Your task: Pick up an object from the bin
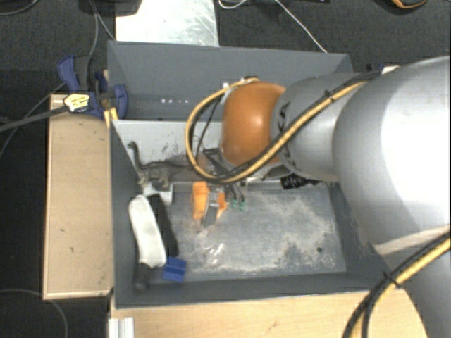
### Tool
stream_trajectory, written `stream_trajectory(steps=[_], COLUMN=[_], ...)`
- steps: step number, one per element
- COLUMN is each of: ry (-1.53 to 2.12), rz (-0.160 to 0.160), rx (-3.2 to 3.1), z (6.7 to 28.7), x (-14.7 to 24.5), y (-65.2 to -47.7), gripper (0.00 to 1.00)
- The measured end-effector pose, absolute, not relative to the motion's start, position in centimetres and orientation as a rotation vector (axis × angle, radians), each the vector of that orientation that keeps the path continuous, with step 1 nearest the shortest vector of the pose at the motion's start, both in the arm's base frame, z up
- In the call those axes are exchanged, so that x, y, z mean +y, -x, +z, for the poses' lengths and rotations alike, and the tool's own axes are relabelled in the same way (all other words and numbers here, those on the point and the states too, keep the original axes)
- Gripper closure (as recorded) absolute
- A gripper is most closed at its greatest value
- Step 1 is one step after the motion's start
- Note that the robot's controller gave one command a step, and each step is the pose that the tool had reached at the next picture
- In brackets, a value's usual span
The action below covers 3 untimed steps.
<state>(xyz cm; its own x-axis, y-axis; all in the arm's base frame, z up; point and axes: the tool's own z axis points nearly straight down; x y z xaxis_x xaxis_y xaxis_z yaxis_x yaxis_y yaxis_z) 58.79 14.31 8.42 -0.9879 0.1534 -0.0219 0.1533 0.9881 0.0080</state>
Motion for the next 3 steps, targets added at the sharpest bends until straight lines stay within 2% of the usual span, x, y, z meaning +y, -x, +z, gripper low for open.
stream_trajectory(steps=[1, 2, 3], ry=[-0.230, -0.223, -0.314], rz=[0.012, 0.013, 0.015], rx=[3.113, 3.105, 3.101], z=[18.9, 10.1, 32.9], x=[14.3, 13.6, 12.6], y=[-57.1, -58.5, -57.2], gripper=[1.00, 1.00, 1.00])
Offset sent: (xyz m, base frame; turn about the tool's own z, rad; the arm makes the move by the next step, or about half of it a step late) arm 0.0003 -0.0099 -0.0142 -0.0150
